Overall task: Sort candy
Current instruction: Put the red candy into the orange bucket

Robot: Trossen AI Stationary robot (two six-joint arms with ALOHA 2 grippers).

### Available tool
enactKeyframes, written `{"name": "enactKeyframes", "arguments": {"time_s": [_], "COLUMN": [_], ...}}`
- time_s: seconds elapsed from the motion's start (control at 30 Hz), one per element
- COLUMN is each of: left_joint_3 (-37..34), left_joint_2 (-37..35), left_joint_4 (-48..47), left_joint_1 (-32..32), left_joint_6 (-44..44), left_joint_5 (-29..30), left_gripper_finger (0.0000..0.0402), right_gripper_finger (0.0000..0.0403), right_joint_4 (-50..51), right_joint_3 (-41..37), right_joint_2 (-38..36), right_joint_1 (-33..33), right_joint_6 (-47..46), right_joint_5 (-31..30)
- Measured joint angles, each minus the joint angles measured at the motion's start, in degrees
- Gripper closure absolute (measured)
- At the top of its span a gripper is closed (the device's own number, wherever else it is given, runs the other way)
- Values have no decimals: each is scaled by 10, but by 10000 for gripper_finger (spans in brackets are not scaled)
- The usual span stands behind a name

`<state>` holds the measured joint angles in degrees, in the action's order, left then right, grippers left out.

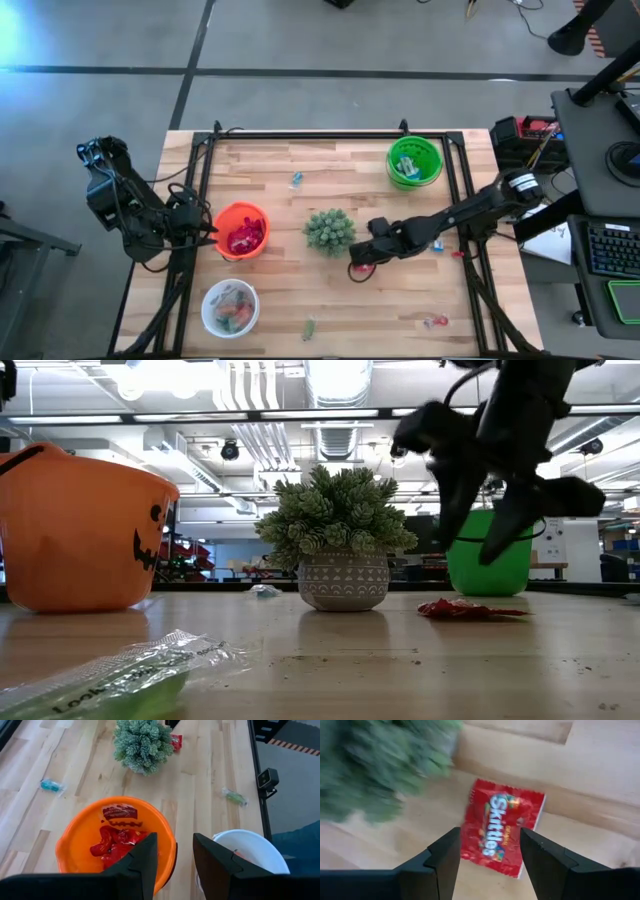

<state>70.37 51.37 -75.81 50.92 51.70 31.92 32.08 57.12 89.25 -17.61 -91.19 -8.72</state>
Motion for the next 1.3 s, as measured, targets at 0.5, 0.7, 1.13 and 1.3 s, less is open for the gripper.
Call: {"name": "enactKeyframes", "arguments": {"time_s": [0.5,0.7,1.13,1.3], "left_joint_3": [0,0,0,0], "left_joint_2": [10,18,19,19], "left_joint_4": [14,13,13,12], "left_joint_1": [0,0,0,0], "left_joint_6": [-2,-16,-20,-23], "left_joint_5": [0,0,0,0], "left_gripper_finger": [295,295,295,295], "right_gripper_finger": [211,211,213,263], "right_joint_4": [160,164,73,62], "right_joint_3": [160,181,84,50], "right_joint_2": [166,175,174,175], "right_joint_1": [7,15,21,20], "right_joint_6": [81,107,65,38], "right_joint_5": [47,44,89,94]}}
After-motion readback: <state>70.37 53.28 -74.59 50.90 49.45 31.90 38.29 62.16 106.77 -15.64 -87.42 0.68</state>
